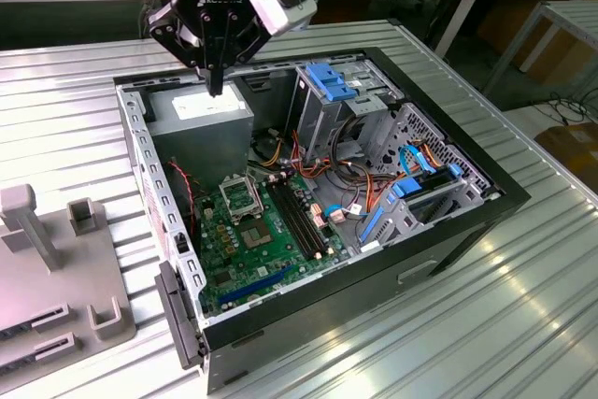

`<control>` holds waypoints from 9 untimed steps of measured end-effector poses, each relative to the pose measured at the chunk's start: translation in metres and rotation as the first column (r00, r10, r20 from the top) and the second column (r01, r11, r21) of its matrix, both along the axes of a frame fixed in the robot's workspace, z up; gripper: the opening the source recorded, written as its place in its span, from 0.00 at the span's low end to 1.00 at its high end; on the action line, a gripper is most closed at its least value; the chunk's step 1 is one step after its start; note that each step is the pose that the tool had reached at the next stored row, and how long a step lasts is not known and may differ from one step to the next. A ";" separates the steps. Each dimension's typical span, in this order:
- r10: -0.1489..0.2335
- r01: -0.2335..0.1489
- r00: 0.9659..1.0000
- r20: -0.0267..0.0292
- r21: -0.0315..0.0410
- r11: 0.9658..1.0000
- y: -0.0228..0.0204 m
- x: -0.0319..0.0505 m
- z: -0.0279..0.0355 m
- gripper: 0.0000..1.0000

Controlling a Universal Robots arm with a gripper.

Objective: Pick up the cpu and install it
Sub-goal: 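Reach for the cpu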

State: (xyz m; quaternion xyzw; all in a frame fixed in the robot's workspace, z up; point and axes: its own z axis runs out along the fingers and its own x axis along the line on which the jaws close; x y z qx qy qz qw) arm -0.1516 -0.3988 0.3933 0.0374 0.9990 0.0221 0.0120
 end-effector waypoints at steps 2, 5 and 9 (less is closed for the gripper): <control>0.000 0.000 1.000 0.000 0.000 1.000 0.0000 -0.0008 0.0000 0.11; 0.000 0.000 1.000 0.000 0.000 1.000 0.0000 -0.0017 0.0000 0.11; 0.000 0.000 1.000 0.000 0.000 1.000 0.0000 -0.0027 0.0000 0.11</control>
